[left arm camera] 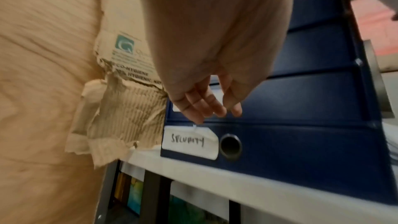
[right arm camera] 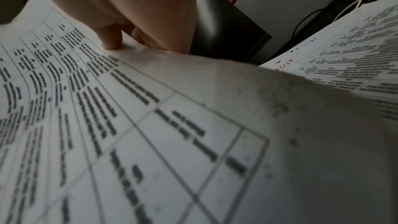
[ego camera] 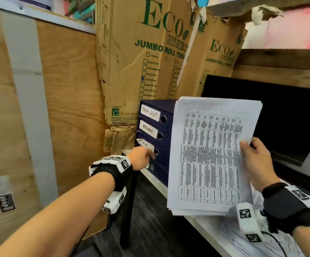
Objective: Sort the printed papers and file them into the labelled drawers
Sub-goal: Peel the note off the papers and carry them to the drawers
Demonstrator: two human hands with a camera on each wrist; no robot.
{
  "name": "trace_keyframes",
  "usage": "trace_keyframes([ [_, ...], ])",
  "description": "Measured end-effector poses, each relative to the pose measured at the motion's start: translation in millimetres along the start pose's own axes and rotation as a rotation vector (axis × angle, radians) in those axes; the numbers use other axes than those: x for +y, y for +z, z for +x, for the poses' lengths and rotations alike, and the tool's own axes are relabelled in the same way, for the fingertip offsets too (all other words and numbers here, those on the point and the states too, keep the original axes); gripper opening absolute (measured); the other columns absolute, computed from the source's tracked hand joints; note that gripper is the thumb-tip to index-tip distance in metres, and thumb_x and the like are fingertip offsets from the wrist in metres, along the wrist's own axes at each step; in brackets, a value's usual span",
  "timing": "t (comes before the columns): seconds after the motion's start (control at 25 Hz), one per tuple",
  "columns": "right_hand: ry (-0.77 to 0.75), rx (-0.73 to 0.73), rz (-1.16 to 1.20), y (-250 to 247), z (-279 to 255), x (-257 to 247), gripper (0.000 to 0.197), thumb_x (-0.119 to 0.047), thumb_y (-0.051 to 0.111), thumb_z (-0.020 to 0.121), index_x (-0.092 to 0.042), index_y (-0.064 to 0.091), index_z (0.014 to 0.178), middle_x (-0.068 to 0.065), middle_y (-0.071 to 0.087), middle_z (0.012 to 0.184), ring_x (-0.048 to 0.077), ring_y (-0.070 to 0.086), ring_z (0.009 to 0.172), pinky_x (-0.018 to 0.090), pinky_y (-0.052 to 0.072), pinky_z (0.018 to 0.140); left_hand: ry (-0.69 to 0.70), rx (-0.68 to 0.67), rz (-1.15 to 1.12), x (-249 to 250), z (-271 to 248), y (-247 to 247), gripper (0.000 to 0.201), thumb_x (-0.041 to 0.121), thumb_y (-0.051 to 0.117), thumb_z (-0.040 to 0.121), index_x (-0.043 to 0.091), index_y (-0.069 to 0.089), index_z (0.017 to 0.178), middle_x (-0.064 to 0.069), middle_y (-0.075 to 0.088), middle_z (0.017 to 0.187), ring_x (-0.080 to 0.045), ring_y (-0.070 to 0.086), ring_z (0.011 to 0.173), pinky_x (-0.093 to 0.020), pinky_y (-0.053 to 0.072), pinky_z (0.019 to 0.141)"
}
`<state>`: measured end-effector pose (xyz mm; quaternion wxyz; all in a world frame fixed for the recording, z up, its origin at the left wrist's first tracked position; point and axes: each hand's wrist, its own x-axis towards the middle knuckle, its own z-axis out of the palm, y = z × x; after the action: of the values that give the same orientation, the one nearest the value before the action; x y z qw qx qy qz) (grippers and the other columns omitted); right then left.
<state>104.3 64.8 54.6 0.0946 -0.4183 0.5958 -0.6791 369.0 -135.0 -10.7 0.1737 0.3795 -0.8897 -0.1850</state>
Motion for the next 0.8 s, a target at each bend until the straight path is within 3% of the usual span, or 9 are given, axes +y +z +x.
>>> trace_keyframes([
  [0.08,0.005,-0.02,-0.023,2.7,-7.1,3.3,0.01,-0.016,0.047,0.101,-0.015,0.056,0.106,-0.007,0.065,0.091,-0.007,0.064,0.07,0.006,0.046,0.056,0.006,-0.087,0.097,-5.1,-0.8,23.5,0.032,0.007,0.046,0.088,0.019,0.067,0.109,-0.009,0.062,0.115,-0.028,0.056,0.11,-0.031,0.044,0.093],
  [0.12,0.012,-0.026,-0.024,2.1,-9.9,5.5,0.01,-0.017,0.047,0.101,-0.016,0.056,0.106,-0.006,0.066,0.093,-0.003,0.065,0.075,0.006,0.047,0.057,0.018,-0.084,0.126,-6.9,-2.2,31.9,0.03,0.01,0.047,0.088,0.019,0.065,0.11,-0.011,0.058,0.113,-0.03,0.054,0.109,-0.034,0.043,0.092],
  [0.2,0.031,-0.038,-0.018,-1.0,-13.3,10.0,0.012,-0.019,0.048,0.101,-0.018,0.057,0.108,-0.006,0.067,0.097,0.006,0.065,0.084,0.008,0.05,0.061,0.047,-0.005,0.12,-8.2,-7.2,43.4,0.029,0.012,0.048,0.089,0.015,0.057,0.116,-0.011,0.051,0.113,-0.029,0.048,0.108,-0.034,0.041,0.092],
  [0.32,0.041,-0.036,-0.047,-1.3,-15.9,10.4,0.014,-0.019,0.048,0.101,-0.015,0.057,0.111,-0.007,0.067,0.097,0.004,0.064,0.083,0.01,0.049,0.062,0.14,0.154,0.113,-7.1,-14.9,51.3,0.039,0.012,0.048,0.09,0.01,0.045,0.129,-0.011,0.048,0.115,-0.028,0.044,0.107,-0.036,0.041,0.092],
  [0.48,0.035,-0.037,-0.038,6.5,-13.8,10.7,0.018,-0.019,0.048,0.1,-0.014,0.056,0.116,-0.003,0.067,0.104,0.01,0.064,0.091,0.02,0.048,0.073,0.168,0.137,0.306,-7.0,-18.0,43.9,0.052,0.015,0.048,0.091,0.015,0.037,0.142,-0.011,0.046,0.122,-0.027,0.04,0.112,-0.034,0.039,0.095],
  [0.72,0.045,-0.04,-0.03,19.6,-13.6,8.6,0.019,-0.02,0.05,0.1,-0.015,0.058,0.116,0.003,0.068,0.111,0.018,0.065,0.101,0.034,0.05,0.091,0.261,0.121,0.465,-14.9,-32.8,36.2,0.054,0.019,0.05,0.092,0.021,0.04,0.144,-0.011,0.045,0.128,-0.028,0.04,0.117,-0.038,0.037,0.101],
  [0.8,0.047,-0.035,-0.024,24.7,-15.9,6.3,0.014,-0.019,0.05,0.1,-0.017,0.059,0.11,0.005,0.069,0.109,0.018,0.066,0.097,0.036,0.051,0.09,0.256,0.081,0.492,-18.6,-33.0,36.6,0.053,0.018,0.052,0.089,0.021,0.044,0.142,-0.012,0.046,0.127,-0.03,0.04,0.116,-0.04,0.038,0.1],
])
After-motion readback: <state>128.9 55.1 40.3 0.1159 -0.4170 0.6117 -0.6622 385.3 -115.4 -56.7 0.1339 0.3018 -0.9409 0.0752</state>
